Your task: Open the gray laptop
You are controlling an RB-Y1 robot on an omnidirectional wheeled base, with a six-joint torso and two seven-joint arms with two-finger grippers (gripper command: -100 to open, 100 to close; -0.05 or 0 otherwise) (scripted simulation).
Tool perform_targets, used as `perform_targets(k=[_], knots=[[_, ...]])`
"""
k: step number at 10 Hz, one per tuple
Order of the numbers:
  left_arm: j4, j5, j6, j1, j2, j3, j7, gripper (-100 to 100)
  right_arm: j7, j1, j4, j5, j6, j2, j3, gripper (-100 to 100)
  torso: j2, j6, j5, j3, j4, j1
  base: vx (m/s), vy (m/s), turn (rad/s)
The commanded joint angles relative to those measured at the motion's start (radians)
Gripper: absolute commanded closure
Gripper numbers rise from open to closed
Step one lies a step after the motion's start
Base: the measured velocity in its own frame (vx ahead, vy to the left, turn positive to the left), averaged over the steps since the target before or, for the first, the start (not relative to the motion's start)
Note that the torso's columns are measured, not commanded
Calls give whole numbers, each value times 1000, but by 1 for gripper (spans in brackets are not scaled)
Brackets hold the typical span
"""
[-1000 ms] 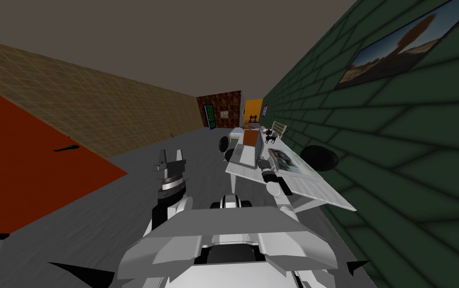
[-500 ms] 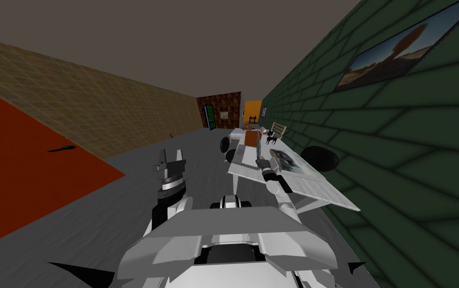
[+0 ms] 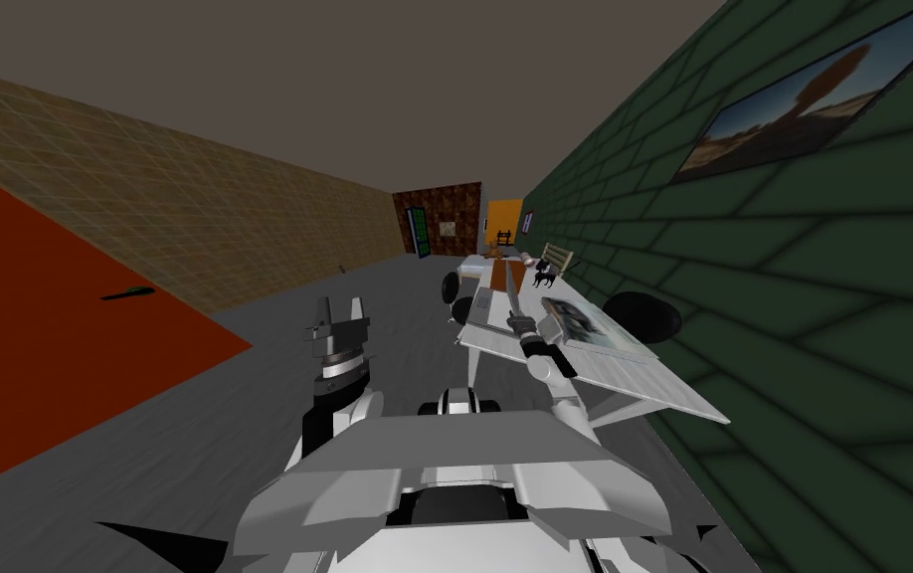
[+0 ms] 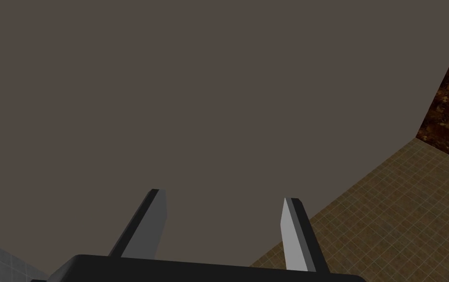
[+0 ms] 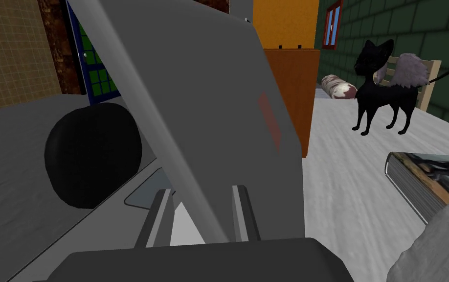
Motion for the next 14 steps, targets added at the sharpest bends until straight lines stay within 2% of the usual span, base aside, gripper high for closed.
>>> perform_targets(k=[1, 4, 8, 10, 11, 12, 14], knots=[[0, 0, 0, 0, 0, 0, 0, 0, 39, -3, 56, 35, -7, 0, 13, 100, 2, 1, -1, 1, 0, -1, 13, 30, 10], [0, 0, 0, 0, 0, 0, 0, 0, 58, -11, 81, 54, -9, -2, 14, 100, 2, 3, -2, 1, 0, -5, 0, 28, 13], [0, 0, 0, 0, 0, 0, 0, 0, 136, -45, 177, 131, -14, -10, 18, 100, -1, 6, -3, -1, -3, -8, 2, 49, 14], [0, 0, 0, 0, 0, 0, 0, 0, 136, -45, 180, 131, -14, -10, 18, 100, 0, 7, -3, 0, -3, -9, 5, 27, -2], [0, 0, 0, 0, 0, 0, 0, 0, 155, -54, 204, 150, -15, -13, 19, 100, 1, 8, -3, 1, -2, -12, -1, 22, 21], [0, 0, 0, 0, 0, 0, 0, 0, 144, -64, 177, 139, -18, -16, 25, 100, 2, 9, -3, 1, -1, -11, -6, 25, 19], [0, 0, 0, 0, 0, 0, 0, 0, 189, -76, 235, 181, -42, -16, 27, 100, 2, 3, 0, 1, 3, -5, -1, 29, 21]])
